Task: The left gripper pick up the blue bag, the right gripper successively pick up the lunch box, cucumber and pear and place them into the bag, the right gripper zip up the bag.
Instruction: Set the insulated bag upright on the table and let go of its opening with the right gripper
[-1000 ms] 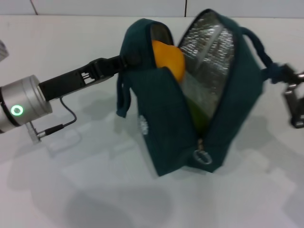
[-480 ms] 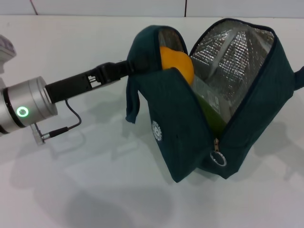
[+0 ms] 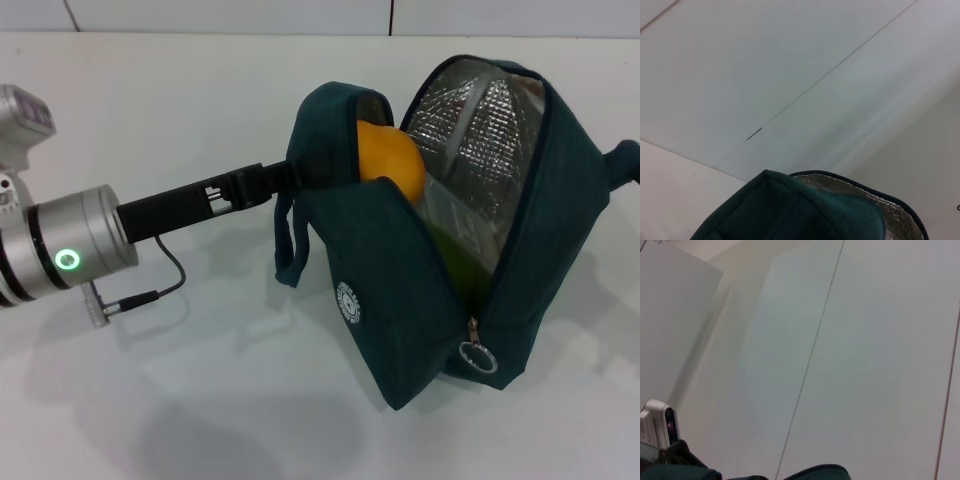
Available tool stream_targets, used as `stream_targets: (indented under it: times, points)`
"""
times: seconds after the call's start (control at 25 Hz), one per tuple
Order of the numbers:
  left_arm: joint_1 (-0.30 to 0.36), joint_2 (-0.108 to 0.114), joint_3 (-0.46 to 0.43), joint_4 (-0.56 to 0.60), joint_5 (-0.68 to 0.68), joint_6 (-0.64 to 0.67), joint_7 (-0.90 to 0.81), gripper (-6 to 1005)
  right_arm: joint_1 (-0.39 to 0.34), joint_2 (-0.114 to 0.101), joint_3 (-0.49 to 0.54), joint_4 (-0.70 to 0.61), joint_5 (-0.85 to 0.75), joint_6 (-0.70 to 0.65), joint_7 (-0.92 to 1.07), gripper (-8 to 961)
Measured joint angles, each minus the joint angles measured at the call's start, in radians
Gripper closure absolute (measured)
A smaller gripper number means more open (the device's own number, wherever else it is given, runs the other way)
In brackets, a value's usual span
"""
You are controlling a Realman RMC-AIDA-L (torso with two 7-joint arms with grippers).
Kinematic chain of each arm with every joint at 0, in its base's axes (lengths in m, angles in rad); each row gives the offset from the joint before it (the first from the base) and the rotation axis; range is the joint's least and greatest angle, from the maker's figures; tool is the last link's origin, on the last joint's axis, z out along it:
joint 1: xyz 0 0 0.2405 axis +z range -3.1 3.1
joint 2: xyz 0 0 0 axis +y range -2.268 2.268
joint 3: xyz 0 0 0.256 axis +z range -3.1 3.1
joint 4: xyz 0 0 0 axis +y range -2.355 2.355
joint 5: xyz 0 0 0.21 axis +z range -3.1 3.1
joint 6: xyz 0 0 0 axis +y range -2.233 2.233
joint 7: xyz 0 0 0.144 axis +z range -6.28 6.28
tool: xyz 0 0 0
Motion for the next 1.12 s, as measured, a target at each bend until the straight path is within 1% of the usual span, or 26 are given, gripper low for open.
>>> stream_targets:
  times: [0.24, 0.48, 0.6, 0.76, 0.92, 1.12]
  points:
    - [-0.004, 0.000, -0.002, -0.004, -0.007, -0.004, 0.047, 885, 0.035, 0.002, 0.001, 0.002, -0.007, 0.026, 0.000, 928]
    - [-0.026, 0.000, -0.008, -0.001, -0.014, -0.005, 0.065, 884, 0.073, 0.009, 0.006, 0.002, -0.008, 0.043, -0.008, 928]
    - [-0.028, 0.000, -0.008, -0.001, -0.036, -0.005, 0.095, 884, 0.083, 0.012, 0.020, -0.003, -0.008, 0.044, -0.010, 928]
    - [-0.028, 0.001, -0.007, -0.003, -0.065, -0.005, 0.134, 884, 0.094, 0.011, 0.038, -0.009, -0.008, 0.044, -0.011, 929]
    - [-0.022, 0.002, -0.004, -0.003, -0.068, -0.006, 0.139, 884, 0.101, 0.011, 0.036, 0.002, -0.014, 0.047, -0.011, 929]
    - [0.004, 0.001, -0.003, -0.010, -0.064, -0.031, 0.172, 883, 0.100, 0.022, 0.037, 0.032, -0.039, 0.055, -0.011, 929]
